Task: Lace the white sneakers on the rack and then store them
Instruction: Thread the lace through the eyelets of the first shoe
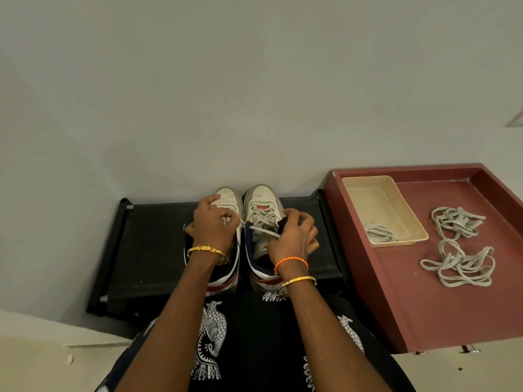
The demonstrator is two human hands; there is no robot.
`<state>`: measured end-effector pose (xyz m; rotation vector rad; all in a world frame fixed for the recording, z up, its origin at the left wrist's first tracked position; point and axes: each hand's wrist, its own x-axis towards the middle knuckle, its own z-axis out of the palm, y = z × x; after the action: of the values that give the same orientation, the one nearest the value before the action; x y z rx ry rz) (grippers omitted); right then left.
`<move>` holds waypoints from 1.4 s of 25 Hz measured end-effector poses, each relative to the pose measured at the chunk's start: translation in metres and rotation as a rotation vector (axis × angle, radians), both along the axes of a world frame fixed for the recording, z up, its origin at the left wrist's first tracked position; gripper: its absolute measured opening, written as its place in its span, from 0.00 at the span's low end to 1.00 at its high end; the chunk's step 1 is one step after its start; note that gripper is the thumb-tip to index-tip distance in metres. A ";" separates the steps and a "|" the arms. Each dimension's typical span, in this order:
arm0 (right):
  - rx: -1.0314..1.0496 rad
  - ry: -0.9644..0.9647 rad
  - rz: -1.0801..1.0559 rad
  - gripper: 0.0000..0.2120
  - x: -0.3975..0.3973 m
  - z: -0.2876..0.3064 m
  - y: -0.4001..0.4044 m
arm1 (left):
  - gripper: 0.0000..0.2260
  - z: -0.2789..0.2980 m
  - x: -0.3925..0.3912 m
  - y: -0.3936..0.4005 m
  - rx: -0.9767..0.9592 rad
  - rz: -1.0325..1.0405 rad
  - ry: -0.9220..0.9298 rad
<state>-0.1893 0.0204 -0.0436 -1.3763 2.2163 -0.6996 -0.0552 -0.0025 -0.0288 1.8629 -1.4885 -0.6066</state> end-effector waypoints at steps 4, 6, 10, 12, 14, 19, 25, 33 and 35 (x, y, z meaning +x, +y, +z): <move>0.059 0.002 -0.087 0.33 -0.006 -0.001 0.004 | 0.02 0.025 0.011 0.000 -0.200 0.162 0.278; 0.076 -0.012 -0.100 0.33 -0.007 -0.001 0.006 | 0.02 0.056 0.020 0.000 -0.319 0.269 0.425; 0.089 -0.067 -0.078 0.33 -0.006 0.000 0.007 | 0.03 0.104 0.026 0.004 -0.438 0.166 0.704; 0.083 -0.104 -0.065 0.33 -0.009 -0.001 0.008 | 0.04 0.102 0.017 0.007 -0.307 0.127 0.767; 0.071 -0.155 -0.048 0.32 -0.010 -0.001 0.009 | 0.04 0.087 0.009 0.007 -0.107 0.146 0.645; 0.077 -0.150 -0.016 0.30 -0.008 -0.002 0.009 | 0.13 0.027 -0.008 0.011 0.264 -0.223 -0.290; 0.077 -0.188 -0.025 0.29 -0.008 -0.006 0.007 | 0.14 0.013 0.000 0.013 0.297 -0.191 -0.162; 0.093 -0.206 -0.042 0.29 -0.008 -0.009 0.005 | 0.08 0.034 0.015 0.014 0.236 -0.026 0.210; 0.088 -0.218 -0.048 0.30 -0.010 -0.009 0.003 | 0.10 0.038 0.013 0.011 0.305 -0.045 0.220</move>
<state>-0.1989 0.0239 -0.0528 -1.1498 2.0874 -0.7231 -0.0427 0.0087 0.0087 1.9162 -1.3539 -1.0746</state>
